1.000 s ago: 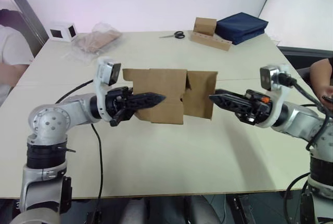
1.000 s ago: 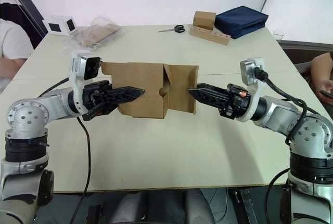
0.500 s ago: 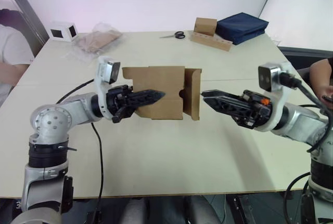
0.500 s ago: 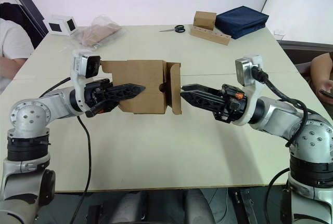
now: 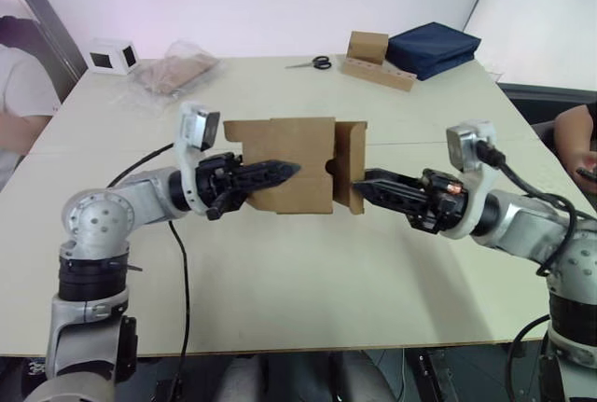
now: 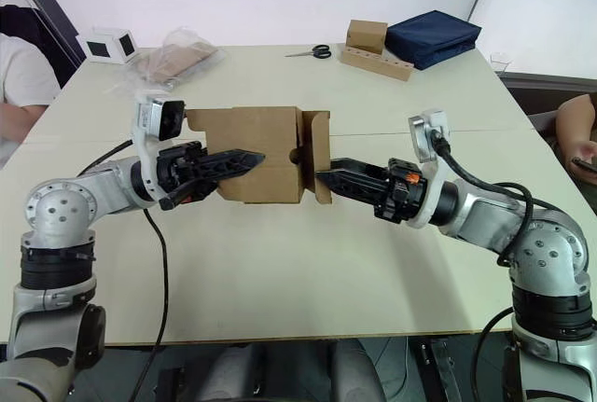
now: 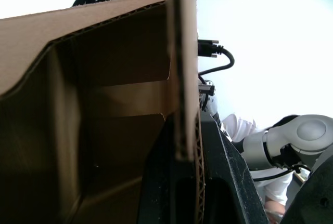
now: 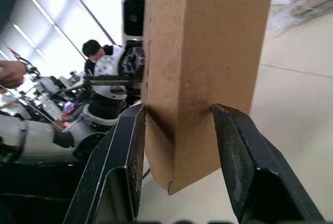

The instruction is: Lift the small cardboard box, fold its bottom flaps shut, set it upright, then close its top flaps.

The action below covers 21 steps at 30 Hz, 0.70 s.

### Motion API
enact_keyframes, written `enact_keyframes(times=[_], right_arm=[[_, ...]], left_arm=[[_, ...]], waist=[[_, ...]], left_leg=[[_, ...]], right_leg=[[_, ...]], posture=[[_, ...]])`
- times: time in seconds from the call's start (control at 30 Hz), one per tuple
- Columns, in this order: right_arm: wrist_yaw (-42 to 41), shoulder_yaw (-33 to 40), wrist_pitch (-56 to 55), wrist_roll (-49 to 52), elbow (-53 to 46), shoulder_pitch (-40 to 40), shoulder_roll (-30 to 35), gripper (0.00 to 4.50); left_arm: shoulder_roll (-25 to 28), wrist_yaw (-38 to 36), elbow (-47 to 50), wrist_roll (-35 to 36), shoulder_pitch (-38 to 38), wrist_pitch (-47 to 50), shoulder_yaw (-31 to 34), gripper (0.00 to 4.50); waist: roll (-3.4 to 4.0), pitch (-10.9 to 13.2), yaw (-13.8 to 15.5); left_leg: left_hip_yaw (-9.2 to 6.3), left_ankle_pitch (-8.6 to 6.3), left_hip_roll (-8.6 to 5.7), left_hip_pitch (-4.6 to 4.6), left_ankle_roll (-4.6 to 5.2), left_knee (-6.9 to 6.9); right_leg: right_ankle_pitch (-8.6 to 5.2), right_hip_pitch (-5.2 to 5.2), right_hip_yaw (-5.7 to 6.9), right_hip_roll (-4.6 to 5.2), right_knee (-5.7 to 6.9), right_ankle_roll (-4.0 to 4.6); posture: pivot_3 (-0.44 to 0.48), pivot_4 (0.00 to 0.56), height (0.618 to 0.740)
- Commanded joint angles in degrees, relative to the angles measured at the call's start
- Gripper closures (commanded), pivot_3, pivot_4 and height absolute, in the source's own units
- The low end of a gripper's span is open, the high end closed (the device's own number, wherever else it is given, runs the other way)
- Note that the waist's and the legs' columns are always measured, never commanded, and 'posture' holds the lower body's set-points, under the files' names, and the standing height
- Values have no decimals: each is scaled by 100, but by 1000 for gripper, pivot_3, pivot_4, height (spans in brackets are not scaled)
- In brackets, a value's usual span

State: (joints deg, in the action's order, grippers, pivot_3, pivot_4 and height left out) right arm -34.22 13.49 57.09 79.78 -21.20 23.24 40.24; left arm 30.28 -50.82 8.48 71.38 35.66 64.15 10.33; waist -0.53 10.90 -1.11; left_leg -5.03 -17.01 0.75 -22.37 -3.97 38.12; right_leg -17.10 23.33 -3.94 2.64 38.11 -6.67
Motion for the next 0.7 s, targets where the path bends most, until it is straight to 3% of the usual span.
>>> enact_keyframes(times=[0.03, 0.7], right_arm=[[20, 68, -160, -72, -124, 56, -39, 2473], [603, 145, -122, 632, -376, 93, 3, 2473]], left_arm=[[-25, 21, 159, 98, 57, -130, 105, 4500], [-100, 120, 122, -11, -99, -342, 77, 4500]], waist=[[0, 0, 0], [0, 0, 1]], left_leg=[[0, 0, 0, 0, 0, 0], [0, 0, 0, 0, 0, 0]], right_leg=[[0, 0, 0, 0, 0, 0], [0, 0, 0, 0, 0, 0]], posture=[[0, 150, 740], [0, 150, 740]])
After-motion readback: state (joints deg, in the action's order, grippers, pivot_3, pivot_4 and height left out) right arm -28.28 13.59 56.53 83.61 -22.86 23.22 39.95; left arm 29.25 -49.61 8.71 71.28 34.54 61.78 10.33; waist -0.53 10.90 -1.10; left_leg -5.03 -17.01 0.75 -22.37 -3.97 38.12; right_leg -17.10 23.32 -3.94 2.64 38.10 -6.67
